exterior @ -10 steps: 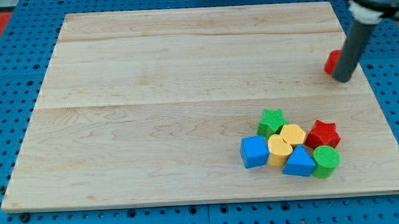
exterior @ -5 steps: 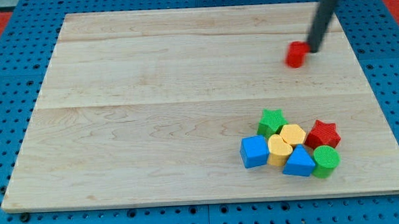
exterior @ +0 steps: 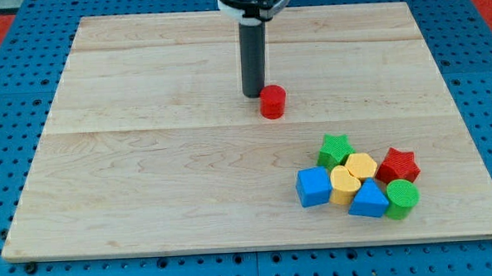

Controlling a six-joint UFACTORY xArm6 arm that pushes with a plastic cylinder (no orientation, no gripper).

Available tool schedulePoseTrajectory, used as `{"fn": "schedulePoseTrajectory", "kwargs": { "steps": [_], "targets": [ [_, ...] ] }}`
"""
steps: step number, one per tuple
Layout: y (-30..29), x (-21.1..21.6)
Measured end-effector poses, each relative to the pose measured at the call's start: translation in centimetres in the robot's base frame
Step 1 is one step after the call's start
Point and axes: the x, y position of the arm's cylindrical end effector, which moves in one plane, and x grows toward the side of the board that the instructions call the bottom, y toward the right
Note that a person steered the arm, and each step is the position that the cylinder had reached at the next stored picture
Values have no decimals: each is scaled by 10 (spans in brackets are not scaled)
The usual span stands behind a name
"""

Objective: Push the red circle into the group of blocks

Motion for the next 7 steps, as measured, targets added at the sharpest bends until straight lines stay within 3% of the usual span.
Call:
{"fn": "schedulePoseTrajectory", "kwargs": {
  "steps": [1,2,4,5,6,7],
  "targets": [
    [3,22],
    [15,-11],
    [43,105],
    [39,101],
    [-22,99],
    [-49,156]
  ]
}}
